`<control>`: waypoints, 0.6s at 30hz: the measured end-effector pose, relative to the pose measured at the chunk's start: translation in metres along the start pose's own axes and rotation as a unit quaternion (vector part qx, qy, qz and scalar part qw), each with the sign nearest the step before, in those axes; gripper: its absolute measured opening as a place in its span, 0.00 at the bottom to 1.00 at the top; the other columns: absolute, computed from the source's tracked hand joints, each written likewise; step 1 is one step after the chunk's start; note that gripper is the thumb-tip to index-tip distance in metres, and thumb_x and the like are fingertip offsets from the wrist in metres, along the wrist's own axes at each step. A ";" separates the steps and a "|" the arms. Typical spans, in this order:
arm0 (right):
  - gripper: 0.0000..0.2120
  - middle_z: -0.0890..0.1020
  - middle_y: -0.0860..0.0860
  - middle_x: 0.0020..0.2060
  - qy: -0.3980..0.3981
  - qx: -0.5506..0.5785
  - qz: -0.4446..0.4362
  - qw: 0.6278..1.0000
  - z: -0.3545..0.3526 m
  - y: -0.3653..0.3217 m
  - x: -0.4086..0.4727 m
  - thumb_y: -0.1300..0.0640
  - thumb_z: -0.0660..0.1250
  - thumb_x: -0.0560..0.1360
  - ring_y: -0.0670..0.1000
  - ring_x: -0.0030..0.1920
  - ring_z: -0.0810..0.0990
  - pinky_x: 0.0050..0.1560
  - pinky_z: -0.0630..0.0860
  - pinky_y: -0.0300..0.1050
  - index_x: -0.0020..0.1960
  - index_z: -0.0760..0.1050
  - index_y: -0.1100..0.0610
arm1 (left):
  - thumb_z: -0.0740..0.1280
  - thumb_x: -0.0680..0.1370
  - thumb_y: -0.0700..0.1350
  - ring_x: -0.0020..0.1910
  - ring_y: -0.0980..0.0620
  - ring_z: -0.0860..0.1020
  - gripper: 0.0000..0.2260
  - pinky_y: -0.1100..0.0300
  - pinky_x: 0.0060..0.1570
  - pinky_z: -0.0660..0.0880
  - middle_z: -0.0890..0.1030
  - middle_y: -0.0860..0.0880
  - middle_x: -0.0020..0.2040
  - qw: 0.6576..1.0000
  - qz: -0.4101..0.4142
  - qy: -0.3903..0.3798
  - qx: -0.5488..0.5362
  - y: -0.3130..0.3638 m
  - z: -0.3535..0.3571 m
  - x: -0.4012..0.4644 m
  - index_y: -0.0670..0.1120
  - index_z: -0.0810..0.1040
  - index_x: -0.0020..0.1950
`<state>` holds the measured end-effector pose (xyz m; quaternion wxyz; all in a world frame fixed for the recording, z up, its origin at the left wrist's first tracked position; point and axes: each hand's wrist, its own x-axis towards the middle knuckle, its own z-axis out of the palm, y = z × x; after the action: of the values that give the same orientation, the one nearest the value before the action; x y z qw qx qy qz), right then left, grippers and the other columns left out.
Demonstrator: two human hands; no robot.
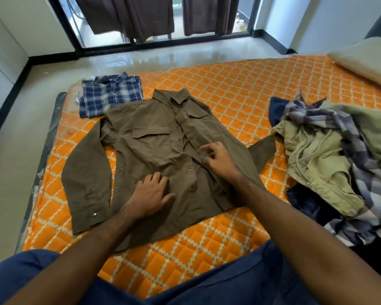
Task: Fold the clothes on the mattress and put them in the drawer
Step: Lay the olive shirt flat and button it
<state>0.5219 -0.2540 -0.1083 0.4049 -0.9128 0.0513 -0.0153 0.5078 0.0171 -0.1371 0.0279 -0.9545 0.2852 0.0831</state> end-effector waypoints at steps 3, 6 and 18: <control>0.22 0.70 0.53 0.63 0.084 -0.136 -0.032 0.987 -0.022 0.028 -0.028 0.58 0.71 0.73 0.57 0.65 0.69 0.66 0.69 0.55 0.67 0.74 0.53 | 0.49 0.78 0.66 0.62 0.43 0.74 0.29 0.48 0.54 0.73 0.72 0.45 0.68 0.993 0.098 0.056 0.038 0.030 -0.002 0.014 0.48 0.71 0.67; 0.38 0.66 0.55 0.70 0.051 -0.218 0.113 0.968 -0.041 0.055 -0.045 0.37 0.72 0.71 0.59 0.70 0.65 0.69 0.66 0.58 0.74 0.64 0.52 | 0.54 0.77 0.65 0.63 0.42 0.75 0.28 0.48 0.55 0.74 0.73 0.44 0.69 0.983 0.172 0.064 0.032 0.071 -0.002 0.023 0.48 0.72 0.68; 0.14 0.67 0.61 0.34 -0.096 -0.168 0.090 0.977 -0.146 0.057 0.007 0.62 0.58 0.82 0.61 0.35 0.67 0.40 0.65 0.56 0.37 0.67 0.63 | 0.54 0.73 0.75 0.62 0.42 0.74 0.42 0.48 0.59 0.73 0.73 0.44 0.67 0.990 0.130 0.007 0.049 0.130 -0.015 0.051 0.47 0.63 0.77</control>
<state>0.5142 -0.4002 -0.0529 0.2488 -0.9566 0.0963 0.1176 0.4811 -0.1205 -0.1318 0.0612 -0.9073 0.4108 0.0655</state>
